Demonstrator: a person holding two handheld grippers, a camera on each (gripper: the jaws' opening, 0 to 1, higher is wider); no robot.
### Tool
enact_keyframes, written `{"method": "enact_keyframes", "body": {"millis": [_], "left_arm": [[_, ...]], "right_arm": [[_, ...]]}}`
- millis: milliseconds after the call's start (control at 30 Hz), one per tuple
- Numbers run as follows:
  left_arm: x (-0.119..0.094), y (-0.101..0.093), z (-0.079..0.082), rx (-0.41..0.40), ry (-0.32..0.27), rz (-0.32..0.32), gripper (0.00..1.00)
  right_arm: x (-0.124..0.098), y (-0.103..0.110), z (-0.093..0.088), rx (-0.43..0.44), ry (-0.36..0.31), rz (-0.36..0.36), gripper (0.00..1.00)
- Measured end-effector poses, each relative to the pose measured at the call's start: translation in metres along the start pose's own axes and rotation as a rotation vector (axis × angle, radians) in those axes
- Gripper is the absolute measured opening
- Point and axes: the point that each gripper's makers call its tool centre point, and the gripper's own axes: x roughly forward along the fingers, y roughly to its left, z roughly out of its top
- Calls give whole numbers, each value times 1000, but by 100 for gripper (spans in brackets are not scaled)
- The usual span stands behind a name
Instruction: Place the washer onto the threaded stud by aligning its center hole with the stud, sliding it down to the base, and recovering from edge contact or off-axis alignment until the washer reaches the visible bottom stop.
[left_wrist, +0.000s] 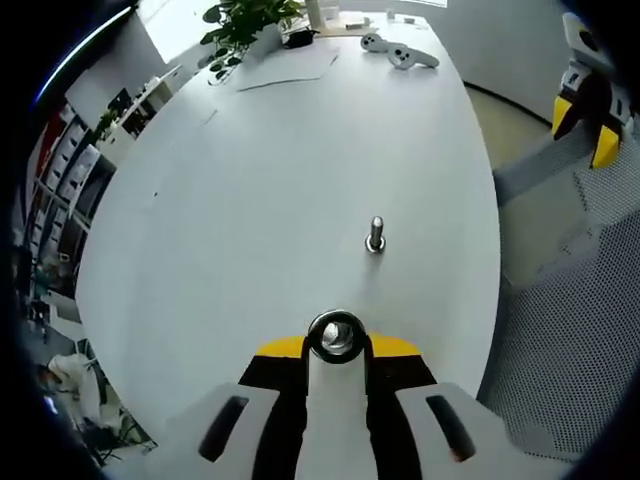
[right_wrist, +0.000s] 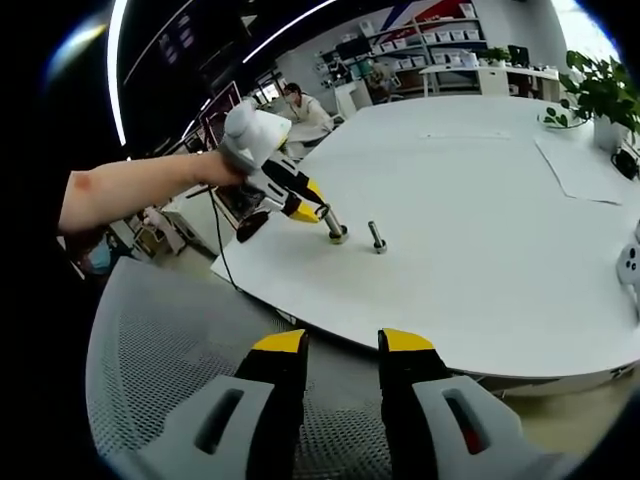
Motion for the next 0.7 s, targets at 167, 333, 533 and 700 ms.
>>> {"method": "enact_keyframes", "body": {"millis": [167, 333, 533, 700], "left_arm": [[3, 1, 0, 9, 13, -5, 19], [6, 3, 1, 15, 32, -10, 19], [12, 1, -2, 40, 53, -19, 19], [19, 2, -4, 49, 70, -24, 19]], "right_arm": [[0, 0, 0, 1, 1, 1, 31], [0, 0, 0, 1, 1, 1, 31], [0, 0, 0, 2, -1, 1, 31], [0, 0, 0, 2, -1, 1, 31]]}}
